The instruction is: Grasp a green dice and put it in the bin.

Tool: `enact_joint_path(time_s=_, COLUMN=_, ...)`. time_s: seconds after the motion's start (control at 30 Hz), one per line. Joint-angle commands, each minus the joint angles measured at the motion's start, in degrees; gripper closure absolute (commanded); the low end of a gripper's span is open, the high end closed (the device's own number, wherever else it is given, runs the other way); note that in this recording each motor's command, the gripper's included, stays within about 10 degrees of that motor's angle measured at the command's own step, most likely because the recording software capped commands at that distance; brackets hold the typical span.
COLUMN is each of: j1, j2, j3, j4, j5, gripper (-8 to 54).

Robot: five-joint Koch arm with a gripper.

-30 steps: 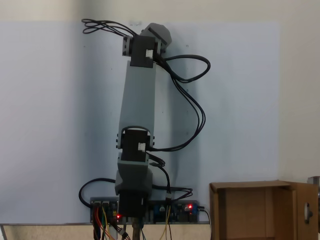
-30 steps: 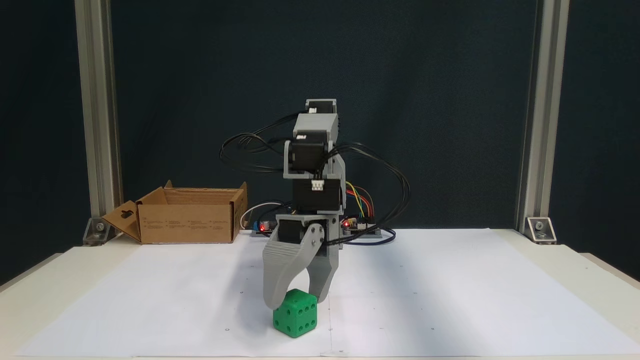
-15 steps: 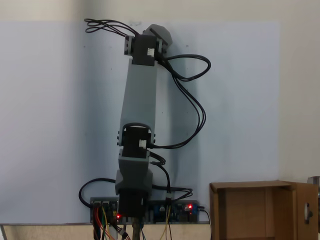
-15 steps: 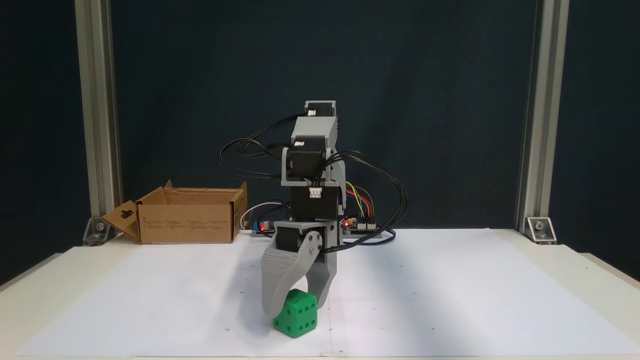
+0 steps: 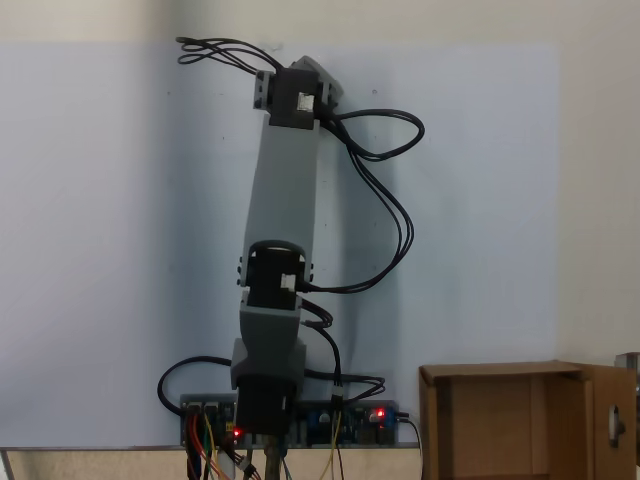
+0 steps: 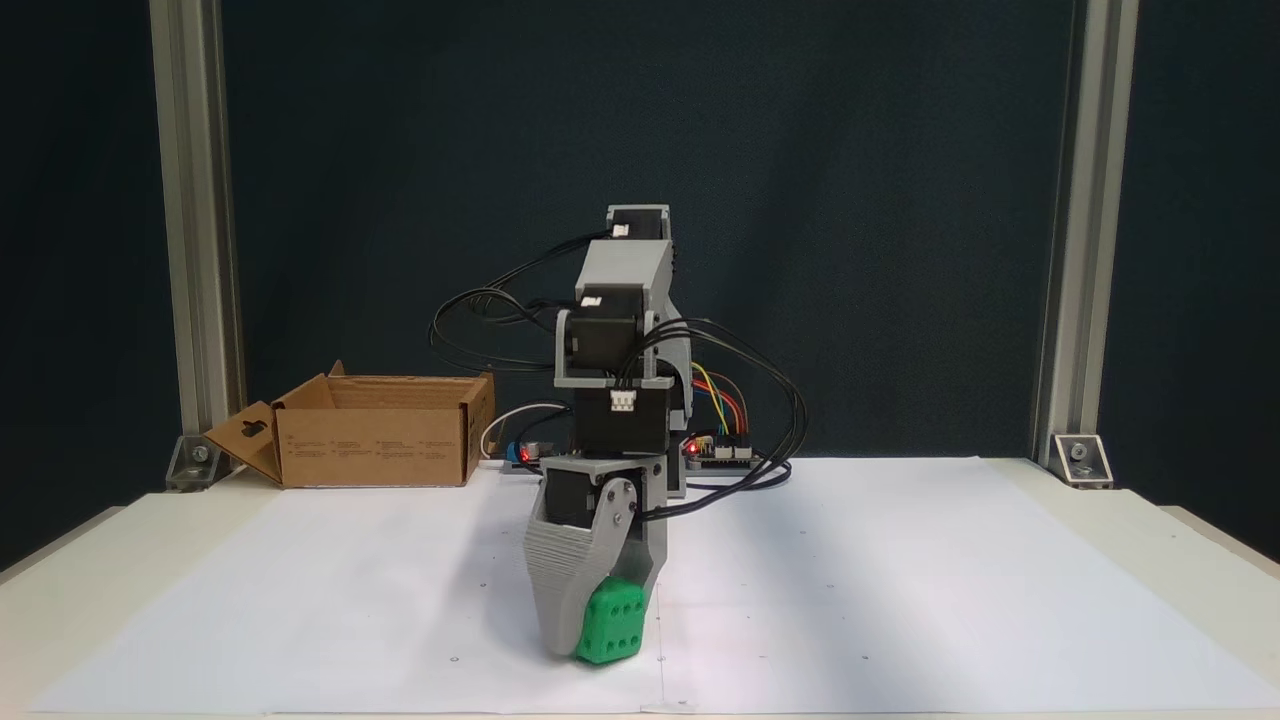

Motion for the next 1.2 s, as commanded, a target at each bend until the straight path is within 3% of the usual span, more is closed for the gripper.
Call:
enact_joint_path(time_s=0.0, j1=0.88, j2=0.53, j3=-3.78, j4=-2.02, j5=2.29, gripper=34.1)
enact_joint_path(time_s=0.37, j1=5.45, j2=0.7, j3=-3.78, j4=-0.09, j5=2.29, gripper=34.0)
enact_joint_path(time_s=0.5, j1=5.98, j2=5.36, j3=-5.27, j4=5.8, j5=2.29, gripper=34.0)
enact_joint_path(time_s=0.8, j1=6.42, j2=13.01, j3=-27.51, j4=33.2, j5=2.29, gripper=34.1)
enact_joint_path(time_s=1.17, j1=16.61, j2=22.24, j3=-27.51, j4=33.31, j5=-1.23, gripper=34.0)
